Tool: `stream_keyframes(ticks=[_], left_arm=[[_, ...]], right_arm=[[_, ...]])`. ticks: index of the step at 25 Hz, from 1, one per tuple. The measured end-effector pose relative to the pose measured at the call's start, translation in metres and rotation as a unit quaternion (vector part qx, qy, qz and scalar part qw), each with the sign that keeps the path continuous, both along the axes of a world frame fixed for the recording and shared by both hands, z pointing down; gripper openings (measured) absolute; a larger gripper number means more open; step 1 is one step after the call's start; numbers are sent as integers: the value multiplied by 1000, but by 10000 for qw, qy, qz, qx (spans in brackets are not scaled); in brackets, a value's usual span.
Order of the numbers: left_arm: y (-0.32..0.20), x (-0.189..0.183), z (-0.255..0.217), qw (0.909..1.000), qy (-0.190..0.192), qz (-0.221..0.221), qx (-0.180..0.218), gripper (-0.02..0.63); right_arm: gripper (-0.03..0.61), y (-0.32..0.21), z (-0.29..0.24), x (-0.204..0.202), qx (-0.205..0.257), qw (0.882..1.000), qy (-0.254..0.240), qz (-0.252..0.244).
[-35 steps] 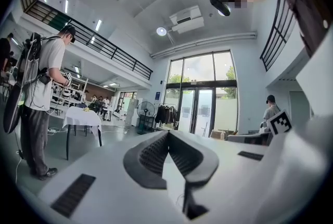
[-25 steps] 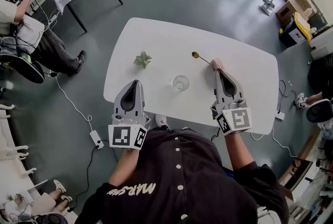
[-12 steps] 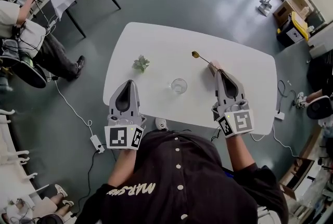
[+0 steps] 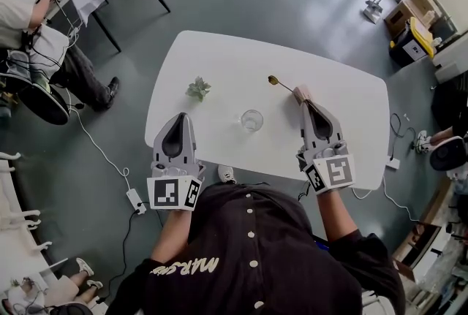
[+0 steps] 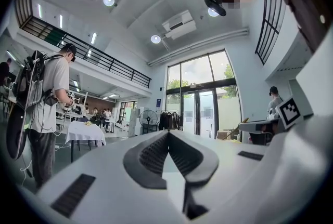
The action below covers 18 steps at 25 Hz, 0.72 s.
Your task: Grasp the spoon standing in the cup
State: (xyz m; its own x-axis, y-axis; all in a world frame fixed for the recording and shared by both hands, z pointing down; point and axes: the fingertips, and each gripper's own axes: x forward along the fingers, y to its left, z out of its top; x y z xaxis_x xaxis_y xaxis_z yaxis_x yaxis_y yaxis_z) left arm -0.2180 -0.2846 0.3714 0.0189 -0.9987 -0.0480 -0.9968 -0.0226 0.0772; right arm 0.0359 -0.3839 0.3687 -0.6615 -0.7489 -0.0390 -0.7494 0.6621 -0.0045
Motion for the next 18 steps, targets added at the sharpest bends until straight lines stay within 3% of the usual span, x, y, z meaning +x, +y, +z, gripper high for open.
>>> stream_keyframes(ticks=[18], left_arm=[[8, -3, 1, 10000, 49, -27, -52, 10]], right_arm=[[9, 4, 2, -6, -36, 10000, -20, -74]])
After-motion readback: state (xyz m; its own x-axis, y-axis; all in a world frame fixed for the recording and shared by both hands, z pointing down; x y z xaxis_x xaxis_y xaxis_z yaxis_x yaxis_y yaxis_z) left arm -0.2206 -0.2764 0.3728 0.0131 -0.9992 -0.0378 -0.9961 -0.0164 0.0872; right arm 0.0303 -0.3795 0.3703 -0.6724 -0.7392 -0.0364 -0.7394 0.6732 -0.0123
